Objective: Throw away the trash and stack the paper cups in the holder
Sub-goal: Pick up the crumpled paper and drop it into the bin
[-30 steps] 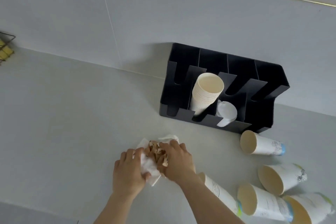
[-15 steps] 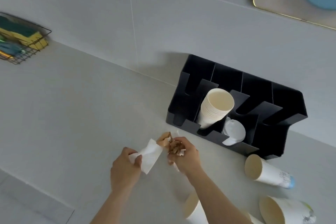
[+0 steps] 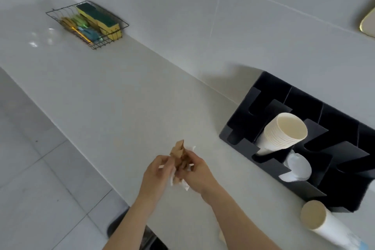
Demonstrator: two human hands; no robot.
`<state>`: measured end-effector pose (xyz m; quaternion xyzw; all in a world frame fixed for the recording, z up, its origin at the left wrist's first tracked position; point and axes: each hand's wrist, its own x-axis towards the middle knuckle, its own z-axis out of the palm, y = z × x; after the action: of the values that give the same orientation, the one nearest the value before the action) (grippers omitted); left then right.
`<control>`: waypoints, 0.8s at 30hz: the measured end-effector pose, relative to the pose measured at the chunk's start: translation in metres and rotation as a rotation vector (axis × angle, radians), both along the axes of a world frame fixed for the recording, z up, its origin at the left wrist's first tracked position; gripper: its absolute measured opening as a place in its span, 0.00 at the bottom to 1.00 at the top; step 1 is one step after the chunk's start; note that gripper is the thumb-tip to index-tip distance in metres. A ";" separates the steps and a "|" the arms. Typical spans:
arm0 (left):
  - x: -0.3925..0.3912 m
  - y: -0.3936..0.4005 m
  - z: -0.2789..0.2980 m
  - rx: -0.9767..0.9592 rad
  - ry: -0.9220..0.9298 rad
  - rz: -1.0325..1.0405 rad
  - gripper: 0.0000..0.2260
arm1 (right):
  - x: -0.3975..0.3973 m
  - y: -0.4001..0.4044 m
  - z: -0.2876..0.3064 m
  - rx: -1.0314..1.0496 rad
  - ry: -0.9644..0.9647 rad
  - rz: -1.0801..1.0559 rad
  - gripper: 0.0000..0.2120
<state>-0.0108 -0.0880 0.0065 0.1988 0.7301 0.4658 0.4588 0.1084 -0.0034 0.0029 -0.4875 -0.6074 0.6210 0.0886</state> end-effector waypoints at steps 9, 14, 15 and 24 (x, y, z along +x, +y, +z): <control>-0.079 -0.104 -0.017 -0.070 0.106 0.236 0.05 | -0.095 -0.072 -0.023 0.076 0.021 0.328 0.19; -0.110 -0.165 -0.041 -0.079 0.104 0.334 0.06 | -0.136 -0.125 -0.052 0.132 -0.048 0.289 0.14; -0.112 -0.176 -0.048 -0.087 0.099 0.346 0.08 | -0.141 -0.133 -0.057 0.149 -0.058 0.293 0.13; -0.102 -0.238 -0.141 -0.243 0.036 0.396 0.11 | -0.145 -0.191 -0.141 0.102 -0.176 0.374 0.08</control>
<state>-0.1125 -0.3257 -0.1349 0.0033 0.8137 0.4517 0.3658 -0.0367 -0.1945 -0.1384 -0.4135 -0.7232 0.5502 -0.0569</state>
